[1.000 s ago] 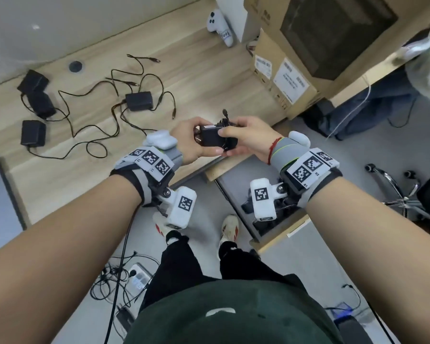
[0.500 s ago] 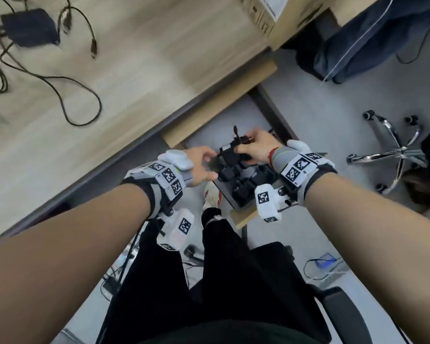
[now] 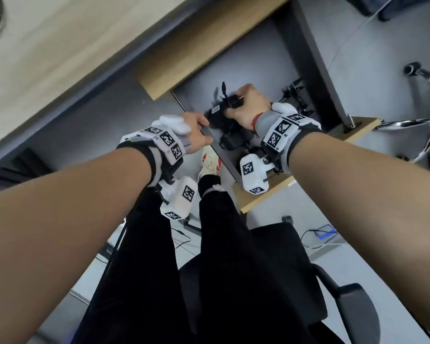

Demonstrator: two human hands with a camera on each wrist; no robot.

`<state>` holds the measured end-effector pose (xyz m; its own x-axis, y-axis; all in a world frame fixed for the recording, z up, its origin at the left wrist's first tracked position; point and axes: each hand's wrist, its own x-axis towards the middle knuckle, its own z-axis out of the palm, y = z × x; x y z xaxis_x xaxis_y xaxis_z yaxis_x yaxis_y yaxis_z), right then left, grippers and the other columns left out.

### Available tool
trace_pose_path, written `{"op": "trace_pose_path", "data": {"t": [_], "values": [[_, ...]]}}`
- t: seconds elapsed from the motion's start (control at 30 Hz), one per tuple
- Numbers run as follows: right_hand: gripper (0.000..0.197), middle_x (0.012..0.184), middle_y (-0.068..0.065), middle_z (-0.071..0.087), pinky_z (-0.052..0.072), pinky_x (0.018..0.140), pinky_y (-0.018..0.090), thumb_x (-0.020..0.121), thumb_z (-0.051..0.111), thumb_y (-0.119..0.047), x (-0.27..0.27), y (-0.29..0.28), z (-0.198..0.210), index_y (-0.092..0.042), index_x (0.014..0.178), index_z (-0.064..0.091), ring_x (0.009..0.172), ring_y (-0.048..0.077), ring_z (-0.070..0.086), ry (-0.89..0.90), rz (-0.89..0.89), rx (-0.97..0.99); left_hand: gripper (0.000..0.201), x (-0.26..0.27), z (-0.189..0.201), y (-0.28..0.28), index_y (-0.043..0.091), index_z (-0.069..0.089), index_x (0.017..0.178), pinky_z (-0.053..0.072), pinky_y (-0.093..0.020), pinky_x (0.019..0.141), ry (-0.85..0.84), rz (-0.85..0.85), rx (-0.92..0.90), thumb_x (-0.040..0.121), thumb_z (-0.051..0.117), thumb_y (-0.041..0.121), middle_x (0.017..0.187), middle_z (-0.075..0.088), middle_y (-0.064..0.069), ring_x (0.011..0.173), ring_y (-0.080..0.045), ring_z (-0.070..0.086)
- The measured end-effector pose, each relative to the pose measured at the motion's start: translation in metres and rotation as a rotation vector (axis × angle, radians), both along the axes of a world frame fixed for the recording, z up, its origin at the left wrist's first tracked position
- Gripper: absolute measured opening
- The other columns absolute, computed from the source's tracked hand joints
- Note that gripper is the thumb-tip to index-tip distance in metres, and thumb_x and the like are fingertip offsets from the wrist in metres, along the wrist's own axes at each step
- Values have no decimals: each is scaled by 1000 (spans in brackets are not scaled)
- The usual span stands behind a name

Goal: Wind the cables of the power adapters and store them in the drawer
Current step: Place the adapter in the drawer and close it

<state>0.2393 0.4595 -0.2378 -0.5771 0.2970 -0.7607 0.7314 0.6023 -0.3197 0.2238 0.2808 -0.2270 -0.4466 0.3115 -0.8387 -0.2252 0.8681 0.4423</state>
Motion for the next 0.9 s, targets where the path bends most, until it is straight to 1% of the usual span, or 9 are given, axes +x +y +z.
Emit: {"op": "trace_pose_path", "data": {"t": [0.07, 0.13, 0.2, 0.33, 0.4, 0.57, 0.7, 0.83, 0.9], "values": [[56, 118, 3, 65, 45, 86, 25, 77, 74, -37, -5, -2, -12, -20, 126, 53, 109, 24, 62, -1, 26, 8, 39, -4, -10, 1, 12, 57, 121, 37, -8, 50, -12, 19, -5, 86, 73, 18, 90, 51, 5, 66, -6, 48], [56, 118, 3, 65, 48, 92, 30, 75, 74, -39, -8, -4, -18, -21, 125, 55, 109, 25, 62, -20, 50, 13, 35, -4, -13, 1, 16, 57, 117, 35, -9, 46, 3, 17, -12, 86, 73, 17, 81, 47, 8, 61, -5, 45], [57, 118, 3, 65, 49, 94, 34, 74, 74, -40, -8, -5, -24, -23, 125, 56, 109, 26, 62, -35, 69, 21, 32, -4, -13, 2, 24, 58, 110, 37, -17, 52, 45, 2, -37, 83, 75, 27, 78, 50, 9, 62, -8, 48], [60, 125, 4, 63, 47, 96, 31, 78, 73, -40, -8, -1, -35, -24, 132, 53, 116, 26, 59, -79, 106, 46, 29, -3, -12, 5, 34, 58, 99, 56, -39, 71, 97, -44, -78, 76, 76, 38, 77, 60, 6, 72, -20, 64], [60, 131, 5, 60, 46, 98, 31, 81, 72, -41, -7, 1, -38, -23, 135, 53, 121, 27, 57, -74, 136, 59, 28, -3, -11, 7, 35, 57, 97, 57, -42, 74, 106, -42, -83, 76, 76, 38, 81, 62, 4, 77, -24, 66], [59, 135, 7, 57, 48, 102, 36, 82, 72, -42, -9, -1, -40, -23, 135, 56, 121, 28, 57, -72, 182, 94, 31, -3, -11, 8, 28, 62, 104, 54, -36, 72, 123, -37, -82, 78, 75, 36, 88, 61, 1, 78, -21, 64], [63, 136, 10, 53, 47, 101, 40, 80, 70, -48, -4, -5, -36, -23, 135, 53, 121, 31, 54, -106, 212, 136, 26, -3, -5, 9, 29, 60, 101, 53, -36, 73, 106, -32, -85, 80, 74, 36, 91, 60, 1, 81, -21, 62], [59, 131, 10, 53, 47, 98, 37, 80, 72, -44, 1, -3, -16, -20, 130, 52, 116, 30, 56, -45, 111, 105, 22, -7, 9, 14, 16, 62, 109, 35, -9, 51, 55, 27, -31, 89, 69, 22, 94, 58, -1, 70, -12, 52], [44, 125, 7, 61, 45, 89, 28, 84, 69, -36, 2, -1, -3, -21, 123, 58, 113, 27, 60, -19, 87, 64, 20, -9, 21, 16, 11, 65, 110, 38, -7, 60, 58, 37, -9, 91, 66, 14, 101, 63, -7, 75, -15, 56]]}}
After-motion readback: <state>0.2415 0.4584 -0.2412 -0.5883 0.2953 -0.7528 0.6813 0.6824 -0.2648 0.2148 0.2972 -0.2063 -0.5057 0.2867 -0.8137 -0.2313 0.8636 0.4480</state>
